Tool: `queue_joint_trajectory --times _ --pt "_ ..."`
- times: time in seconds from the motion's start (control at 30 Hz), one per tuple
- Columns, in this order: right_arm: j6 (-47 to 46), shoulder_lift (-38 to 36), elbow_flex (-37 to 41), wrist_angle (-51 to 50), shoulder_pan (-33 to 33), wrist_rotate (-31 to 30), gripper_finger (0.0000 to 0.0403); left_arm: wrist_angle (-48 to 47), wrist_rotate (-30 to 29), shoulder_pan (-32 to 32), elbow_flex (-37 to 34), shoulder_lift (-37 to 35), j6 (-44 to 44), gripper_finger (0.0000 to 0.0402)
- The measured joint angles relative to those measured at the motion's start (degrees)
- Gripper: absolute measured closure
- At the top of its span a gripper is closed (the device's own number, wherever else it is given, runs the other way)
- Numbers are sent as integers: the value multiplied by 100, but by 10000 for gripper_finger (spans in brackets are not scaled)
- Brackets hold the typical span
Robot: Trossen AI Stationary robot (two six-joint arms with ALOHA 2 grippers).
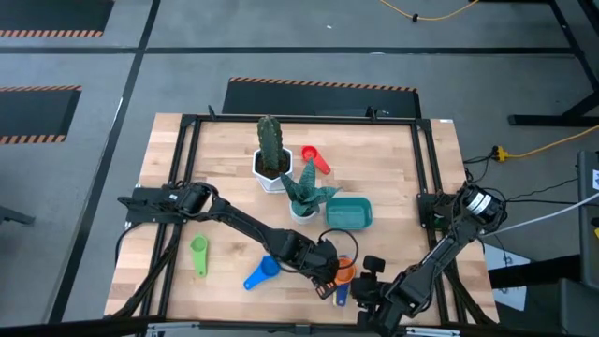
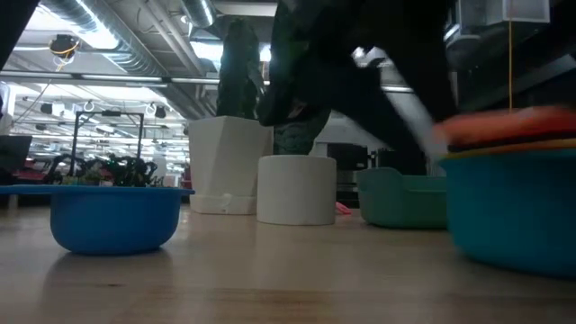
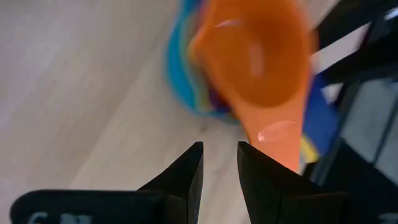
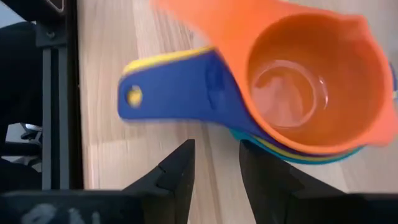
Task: Nest measuring cups in basket
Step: Stack the orange measuring cup on top of the dark blue measuring cup
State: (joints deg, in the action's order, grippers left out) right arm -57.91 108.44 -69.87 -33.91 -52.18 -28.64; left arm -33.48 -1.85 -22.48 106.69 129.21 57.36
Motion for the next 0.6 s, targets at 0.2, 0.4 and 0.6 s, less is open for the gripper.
queue_joint_trajectory --times 0.2,0.4,0.6 --pt "279 0 0 273 185 32 273 254 9 -26 0 0 101 310" --pt "461 0 0 572 270 41 273 364 7 -19 0 -2 103 310" --pt "464 0 0 528 268 149 273 279 357 3 0 -4 62 310"
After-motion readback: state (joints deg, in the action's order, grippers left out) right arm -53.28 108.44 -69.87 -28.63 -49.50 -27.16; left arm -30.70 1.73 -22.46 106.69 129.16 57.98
